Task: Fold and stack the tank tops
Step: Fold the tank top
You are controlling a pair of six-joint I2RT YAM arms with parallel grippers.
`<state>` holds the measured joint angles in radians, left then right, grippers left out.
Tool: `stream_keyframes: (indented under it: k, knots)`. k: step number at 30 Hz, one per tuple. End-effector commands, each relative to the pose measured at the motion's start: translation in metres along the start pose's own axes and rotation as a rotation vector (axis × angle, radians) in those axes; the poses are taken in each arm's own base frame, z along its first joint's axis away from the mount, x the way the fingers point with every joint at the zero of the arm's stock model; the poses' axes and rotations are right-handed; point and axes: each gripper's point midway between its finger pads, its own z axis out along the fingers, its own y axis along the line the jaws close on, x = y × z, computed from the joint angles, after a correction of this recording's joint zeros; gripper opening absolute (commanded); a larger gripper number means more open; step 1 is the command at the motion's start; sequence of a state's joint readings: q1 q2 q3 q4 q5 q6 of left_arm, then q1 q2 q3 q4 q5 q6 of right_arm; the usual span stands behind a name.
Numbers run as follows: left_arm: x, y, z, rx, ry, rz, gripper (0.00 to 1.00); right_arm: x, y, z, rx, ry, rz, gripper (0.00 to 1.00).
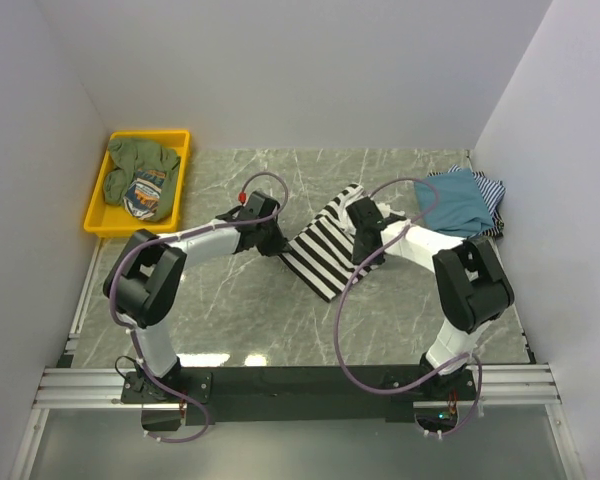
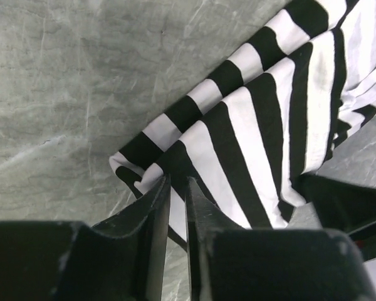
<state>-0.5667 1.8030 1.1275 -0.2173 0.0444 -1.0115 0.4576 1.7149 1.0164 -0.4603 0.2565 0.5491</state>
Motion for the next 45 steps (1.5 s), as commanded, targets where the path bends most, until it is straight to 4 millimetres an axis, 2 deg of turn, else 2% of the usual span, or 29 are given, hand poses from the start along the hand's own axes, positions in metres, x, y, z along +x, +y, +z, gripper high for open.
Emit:
stream_keyframes:
  k: [1, 6, 8, 11, 12, 15, 16, 17, 20, 26, 30, 35, 40, 41, 45]
  knots:
    - [-0.004, 0.001, 0.006, 0.004, -0.028, -0.005, 0.21, -0.029, -0.006, 0.001, 0.021, -0.052, 0.03, 0.4]
    - [-0.002, 0.02, 0.016, -0.045, -0.022, -0.019, 0.24, -0.035, -0.007, -0.006, 0.023, -0.072, 0.035, 0.39]
    - [-0.004, 0.023, 0.016, -0.049, -0.03, -0.023, 0.26, -0.04, -0.008, -0.017, 0.02, -0.108, 0.043, 0.39]
    - [-0.006, 0.025, 0.017, -0.049, -0.031, -0.028, 0.29, -0.039, 0.002, -0.04, -0.003, -0.169, 0.013, 0.4]
    - [-0.006, 0.025, 0.018, -0.044, -0.029, -0.025, 0.29, -0.035, 0.017, -0.054, -0.034, -0.199, -0.022, 0.41]
    - [-0.007, 0.019, 0.017, -0.023, -0.03, -0.025, 0.3, -0.023, 0.035, -0.073, -0.06, -0.234, -0.072, 0.42]
    - [-0.008, 0.019, 0.016, -0.02, -0.032, -0.02, 0.3, -0.009, 0.051, -0.08, -0.096, -0.233, -0.109, 0.42]
    - [-0.009, 0.018, 0.015, -0.018, -0.034, -0.018, 0.3, -0.003, 0.057, -0.083, -0.114, -0.232, -0.122, 0.42]
    - [-0.01, 0.015, 0.014, -0.015, -0.032, -0.009, 0.29, 0.025, 0.077, -0.087, -0.168, -0.215, -0.177, 0.42]
    - [-0.007, 0.017, 0.017, -0.02, -0.017, -0.016, 0.27, 0.068, 0.099, -0.069, -0.224, -0.148, -0.244, 0.41]
    - [-0.006, 0.019, 0.018, -0.027, -0.014, -0.016, 0.26, 0.093, 0.095, -0.05, -0.203, -0.093, -0.272, 0.39]
    - [-0.007, 0.013, 0.013, -0.002, -0.016, -0.01, 0.27, 0.102, 0.086, -0.048, -0.188, -0.089, -0.269, 0.39]
    - [-0.015, -0.005, -0.002, 0.055, -0.033, 0.01, 0.32, 0.089, 0.082, -0.069, -0.165, -0.148, -0.282, 0.41]
    - [-0.019, -0.012, -0.011, 0.076, -0.048, 0.01, 0.34, 0.087, 0.082, -0.073, -0.164, -0.16, -0.286, 0.42]
    - [-0.03, -0.014, -0.035, 0.067, -0.105, -0.007, 0.42, 0.08, 0.089, -0.093, -0.178, -0.211, -0.311, 0.45]
